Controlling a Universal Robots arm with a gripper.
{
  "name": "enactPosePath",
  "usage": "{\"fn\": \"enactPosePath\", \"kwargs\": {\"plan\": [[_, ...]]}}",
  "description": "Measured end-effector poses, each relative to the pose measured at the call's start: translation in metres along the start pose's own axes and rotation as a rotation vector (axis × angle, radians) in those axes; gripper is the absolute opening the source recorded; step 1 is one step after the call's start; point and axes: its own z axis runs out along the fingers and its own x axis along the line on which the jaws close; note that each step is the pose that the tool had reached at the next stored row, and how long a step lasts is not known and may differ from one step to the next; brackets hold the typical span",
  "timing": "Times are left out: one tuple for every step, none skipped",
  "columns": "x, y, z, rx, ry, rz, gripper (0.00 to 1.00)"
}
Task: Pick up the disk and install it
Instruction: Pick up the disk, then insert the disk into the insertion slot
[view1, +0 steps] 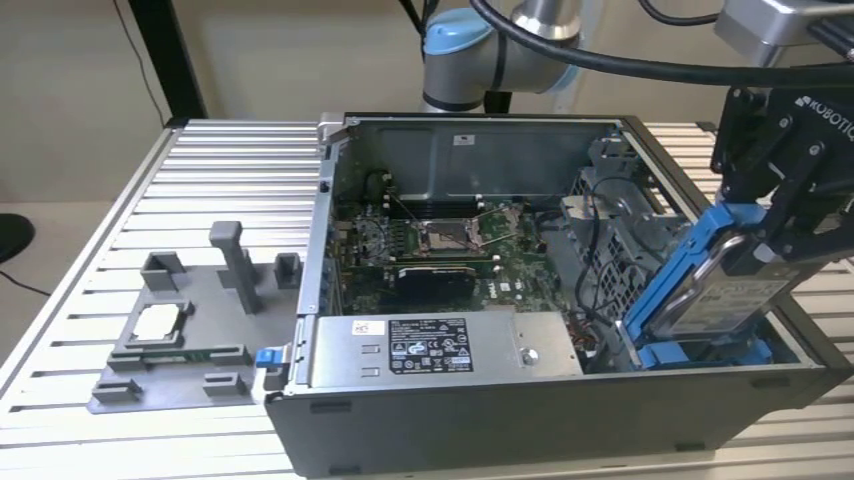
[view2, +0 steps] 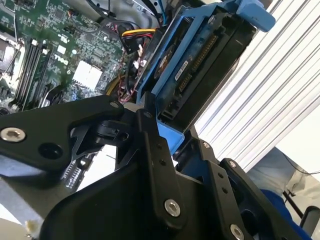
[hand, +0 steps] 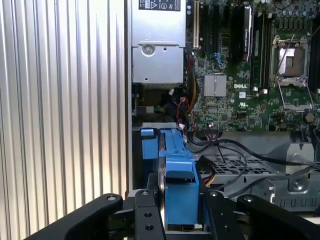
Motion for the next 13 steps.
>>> {"fn": "enactPosePath", "kwargs": {"plan": [[0.0001,0.0,0.0017,0.0,0.0001,0.0,0.0],[0.0002,0.0,0.0034,0.0,0.0001,0.0,0.0],[0.0003,0.0001,0.0053,0.0,0.0002,0.0,0.0],[0.0004,0.0001,0.0073,0.0,0.0001,0.0,0.0],[0.0005,0.0001,0.0088,0.0,0.0001,0.0,0.0],[0.0005,0.0001,0.009,0.0,0.0001,0.0,0.0],[0.0005,0.0001,0.0089,0.0,0.0002,0.0,0.0],[0.0005,0.0001,0.0089,0.0,0.0003,0.0,0.0],[0.0005,0.0001,0.009,0.0,0.0002,0.0,0.0],[0.0005,0.0001,0.009,0.0,0.0002,0.0,0.0],[0.0005,0.0001,0.009,0.0,0.0003,0.0,1.0],[0.0005,0.0001,0.009,0.0,0.0004,0.0,1.0],[0.0005,0.0001,0.0091,0.0,0.0003,0.0,1.0]]}}
